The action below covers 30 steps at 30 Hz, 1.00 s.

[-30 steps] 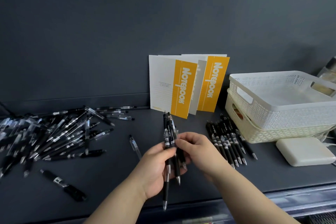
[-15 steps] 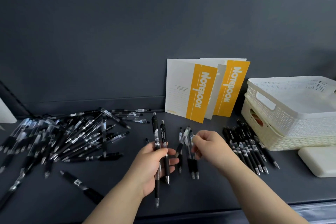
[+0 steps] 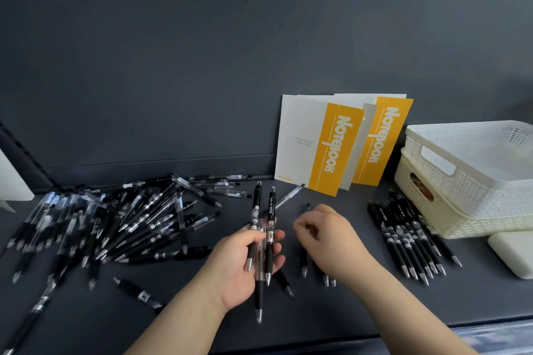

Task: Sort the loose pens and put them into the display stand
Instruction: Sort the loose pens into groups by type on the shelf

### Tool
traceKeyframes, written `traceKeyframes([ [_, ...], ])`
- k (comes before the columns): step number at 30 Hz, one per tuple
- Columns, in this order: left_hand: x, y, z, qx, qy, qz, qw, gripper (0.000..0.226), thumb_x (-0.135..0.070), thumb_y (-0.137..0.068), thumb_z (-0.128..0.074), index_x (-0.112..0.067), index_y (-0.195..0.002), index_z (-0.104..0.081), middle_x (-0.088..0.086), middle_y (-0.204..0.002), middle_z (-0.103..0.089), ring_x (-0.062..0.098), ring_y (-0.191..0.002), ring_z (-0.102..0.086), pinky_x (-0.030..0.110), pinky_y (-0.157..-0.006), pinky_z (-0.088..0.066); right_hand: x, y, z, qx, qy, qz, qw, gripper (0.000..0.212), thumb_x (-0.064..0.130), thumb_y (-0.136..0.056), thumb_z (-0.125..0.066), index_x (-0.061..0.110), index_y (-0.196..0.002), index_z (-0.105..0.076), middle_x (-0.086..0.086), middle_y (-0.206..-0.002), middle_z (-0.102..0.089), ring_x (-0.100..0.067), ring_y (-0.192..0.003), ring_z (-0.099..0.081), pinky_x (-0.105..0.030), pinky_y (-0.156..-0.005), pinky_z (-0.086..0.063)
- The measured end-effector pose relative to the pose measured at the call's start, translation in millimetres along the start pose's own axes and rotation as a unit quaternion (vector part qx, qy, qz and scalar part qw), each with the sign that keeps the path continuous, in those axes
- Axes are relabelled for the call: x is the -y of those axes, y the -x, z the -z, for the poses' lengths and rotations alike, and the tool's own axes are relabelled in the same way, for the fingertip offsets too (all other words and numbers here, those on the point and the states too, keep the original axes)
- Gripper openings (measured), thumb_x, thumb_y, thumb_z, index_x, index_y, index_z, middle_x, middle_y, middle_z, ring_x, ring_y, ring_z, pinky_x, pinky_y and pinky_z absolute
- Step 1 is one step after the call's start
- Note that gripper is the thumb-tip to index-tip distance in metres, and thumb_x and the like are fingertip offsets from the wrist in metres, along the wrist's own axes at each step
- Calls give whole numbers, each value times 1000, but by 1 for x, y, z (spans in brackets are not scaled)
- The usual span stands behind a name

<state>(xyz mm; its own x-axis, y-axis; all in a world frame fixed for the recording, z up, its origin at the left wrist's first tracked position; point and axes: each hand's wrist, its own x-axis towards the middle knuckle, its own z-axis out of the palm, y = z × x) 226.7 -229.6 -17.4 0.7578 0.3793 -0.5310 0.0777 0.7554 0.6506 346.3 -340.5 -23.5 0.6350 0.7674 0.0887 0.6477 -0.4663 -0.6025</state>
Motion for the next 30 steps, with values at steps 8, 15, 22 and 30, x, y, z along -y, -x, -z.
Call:
traceKeyframes([
  [8,4,2,-6,43,-17,6,999,35,1,-94,-35,-6,-112,-64,14,-85,-69,23,-71,-64,39,-71,-50,29,8,-6,65,-246,-92,963,16,20,-90,-58,11,-80,-67,-1,-59,-67,-13,-53,-66,-24,-60,-52],
  [15,3,-6,-10,-37,-21,-28,999,32,3,-95,-39,-9,-113,-63,10,-74,-62,19,-68,-61,32,-62,-55,19,8,-5,-50,-409,-219,885,16,18,-91,-45,10,-79,-51,-4,-59,-57,-18,-54,-53,-36,-59,-45],
  [22,3,-5,-38,-15,7,-26,1000,24,2,-95,-41,-7,-96,-64,10,-68,-65,17,-51,-63,21,-42,-49,27,28,-8,62,-300,-146,941,17,22,-80,-67,19,-66,-58,10,-51,-49,-2,-44,-40,-17,-47,-33],
  [30,11,-11,-28,-91,-154,-148,973,27,-1,-97,-41,-16,-105,-62,6,-85,-61,16,-78,-56,27,-72,-46,-8,7,4,18,-157,-226,961,23,30,-78,-64,12,-69,-54,-1,-61,-49,-13,-51,-41,-24,-49,-34],
])
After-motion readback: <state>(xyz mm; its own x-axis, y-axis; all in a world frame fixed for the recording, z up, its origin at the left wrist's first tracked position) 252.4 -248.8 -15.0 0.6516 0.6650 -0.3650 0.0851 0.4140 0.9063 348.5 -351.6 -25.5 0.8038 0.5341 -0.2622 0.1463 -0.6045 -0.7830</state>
